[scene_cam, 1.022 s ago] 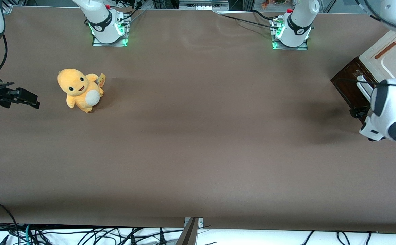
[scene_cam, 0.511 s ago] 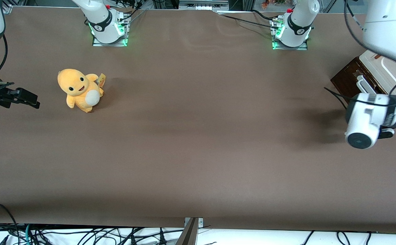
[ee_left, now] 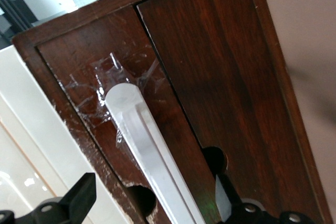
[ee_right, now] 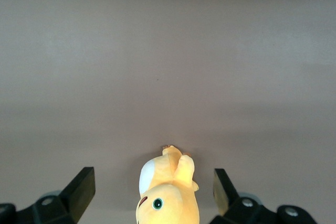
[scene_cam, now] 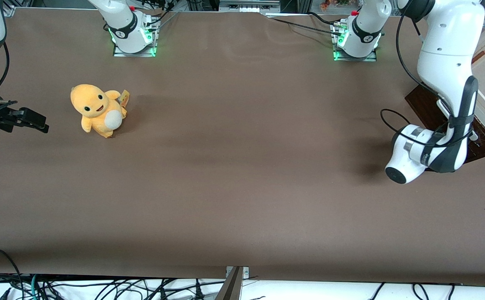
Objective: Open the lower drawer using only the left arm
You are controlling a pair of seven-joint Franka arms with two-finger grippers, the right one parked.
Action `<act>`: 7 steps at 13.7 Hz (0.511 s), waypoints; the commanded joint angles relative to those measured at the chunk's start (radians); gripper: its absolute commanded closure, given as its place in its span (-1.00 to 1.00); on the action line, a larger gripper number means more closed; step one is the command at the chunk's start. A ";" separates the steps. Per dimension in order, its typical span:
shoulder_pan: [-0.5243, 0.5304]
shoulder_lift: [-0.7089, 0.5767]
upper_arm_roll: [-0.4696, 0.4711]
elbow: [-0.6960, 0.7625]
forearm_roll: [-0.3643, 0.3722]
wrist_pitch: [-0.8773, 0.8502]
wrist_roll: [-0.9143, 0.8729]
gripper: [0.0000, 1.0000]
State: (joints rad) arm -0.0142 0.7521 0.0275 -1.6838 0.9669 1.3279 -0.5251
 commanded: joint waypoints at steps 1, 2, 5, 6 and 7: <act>0.006 0.019 0.003 0.004 0.049 -0.024 -0.004 -0.88; 0.007 0.026 0.003 0.004 0.049 -0.024 -0.004 -0.71; 0.008 0.038 0.003 0.006 0.074 -0.045 -0.001 0.27; 0.010 0.038 0.003 0.006 0.084 -0.047 0.002 0.41; 0.008 0.039 0.003 0.006 0.084 -0.047 0.004 0.50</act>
State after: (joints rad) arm -0.0067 0.7851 0.0331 -1.6837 1.0174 1.3017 -0.5260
